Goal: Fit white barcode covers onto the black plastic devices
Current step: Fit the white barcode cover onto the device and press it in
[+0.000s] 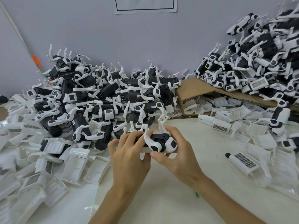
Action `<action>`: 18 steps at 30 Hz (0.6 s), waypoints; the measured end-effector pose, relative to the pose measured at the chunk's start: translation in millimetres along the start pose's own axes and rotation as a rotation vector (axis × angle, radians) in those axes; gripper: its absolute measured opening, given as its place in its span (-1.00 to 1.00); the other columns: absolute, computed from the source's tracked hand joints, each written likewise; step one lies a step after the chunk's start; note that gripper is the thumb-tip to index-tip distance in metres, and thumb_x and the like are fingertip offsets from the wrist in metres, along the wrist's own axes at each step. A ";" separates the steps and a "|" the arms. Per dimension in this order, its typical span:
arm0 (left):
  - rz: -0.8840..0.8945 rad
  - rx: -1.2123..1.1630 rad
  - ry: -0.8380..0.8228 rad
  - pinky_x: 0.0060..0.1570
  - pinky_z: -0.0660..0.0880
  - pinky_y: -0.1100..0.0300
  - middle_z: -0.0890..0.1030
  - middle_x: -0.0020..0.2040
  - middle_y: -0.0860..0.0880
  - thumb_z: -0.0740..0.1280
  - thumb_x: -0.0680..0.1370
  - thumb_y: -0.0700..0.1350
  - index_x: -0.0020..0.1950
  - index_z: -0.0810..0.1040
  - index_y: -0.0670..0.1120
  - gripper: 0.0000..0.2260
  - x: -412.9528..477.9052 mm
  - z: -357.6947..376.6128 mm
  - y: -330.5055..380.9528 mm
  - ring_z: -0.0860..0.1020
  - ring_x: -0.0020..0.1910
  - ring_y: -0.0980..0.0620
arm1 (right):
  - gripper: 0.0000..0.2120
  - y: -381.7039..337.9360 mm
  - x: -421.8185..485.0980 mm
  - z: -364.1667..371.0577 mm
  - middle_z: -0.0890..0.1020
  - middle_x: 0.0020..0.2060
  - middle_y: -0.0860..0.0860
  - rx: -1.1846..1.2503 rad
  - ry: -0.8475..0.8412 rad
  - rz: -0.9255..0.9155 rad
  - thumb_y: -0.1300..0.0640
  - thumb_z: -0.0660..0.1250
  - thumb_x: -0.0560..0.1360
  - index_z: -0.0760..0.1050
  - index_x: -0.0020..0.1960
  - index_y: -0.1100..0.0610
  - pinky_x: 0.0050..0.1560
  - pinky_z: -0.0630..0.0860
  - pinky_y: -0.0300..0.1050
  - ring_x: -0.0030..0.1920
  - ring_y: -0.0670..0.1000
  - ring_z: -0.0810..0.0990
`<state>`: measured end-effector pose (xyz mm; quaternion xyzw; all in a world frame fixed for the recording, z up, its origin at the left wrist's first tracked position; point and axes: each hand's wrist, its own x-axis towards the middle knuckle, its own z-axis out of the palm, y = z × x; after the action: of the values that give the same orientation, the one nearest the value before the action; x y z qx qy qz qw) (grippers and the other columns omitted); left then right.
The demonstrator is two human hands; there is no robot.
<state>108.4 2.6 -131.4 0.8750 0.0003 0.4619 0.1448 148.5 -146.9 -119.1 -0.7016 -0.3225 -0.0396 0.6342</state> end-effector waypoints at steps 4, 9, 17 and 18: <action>0.041 -0.008 0.013 0.11 0.17 0.16 0.66 -0.05 0.13 0.53 0.36 -0.14 0.03 0.62 -0.01 -0.73 -0.2 0.7 -0.8 0.50 -0.02 0.10 | -0.65 -1.8 1.8 -3.2 0.66 -0.20 -0.06 0.061 0.032 0.059 -0.07 0.48 0.30 0.51 0.05 -0.09 -0.23 0.61 -0.05 -0.25 -0.04 0.61; 0.017 -0.113 -0.033 0.20 0.13 0.25 0.66 -0.12 0.19 0.48 0.44 0.12 0.14 0.63 0.00 -0.66 2.1 -4.3 0.5 0.52 -0.08 0.18 | -0.60 -2.6 8.7 -11.9 0.66 -0.02 -0.12 0.080 0.024 0.117 -0.21 0.44 0.35 0.47 0.16 -0.21 -0.12 0.59 -0.11 -0.11 -0.07 0.66; -0.246 -0.527 -0.082 0.01 0.32 0.30 0.58 -0.29 0.21 0.33 0.46 0.22 0.00 0.62 0.19 -0.79 5.4 -20.6 14.1 0.50 -0.10 0.33 | -0.63 -10.0 13.5 -25.7 0.59 0.12 -0.10 -0.059 0.033 -0.010 -0.16 0.36 0.44 0.55 0.20 -0.08 0.02 0.53 -0.14 0.13 -0.01 0.56; -0.316 -0.674 -0.159 -0.11 0.39 0.30 0.61 -0.32 0.14 0.35 0.45 0.21 -0.02 0.66 0.19 -0.80 7.5 -22.5 13.3 0.54 -0.23 0.26 | -0.64 -10.9 13.6 -26.0 0.61 0.09 -0.09 -0.039 0.036 0.007 -0.16 0.37 0.42 0.56 0.18 -0.06 0.01 0.54 -0.13 0.08 -0.02 0.57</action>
<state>92.7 -3.5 -110.0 0.8008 -0.0280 0.3386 0.4933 162.9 -165.4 -98.4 -0.7140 -0.3080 -0.0564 0.6262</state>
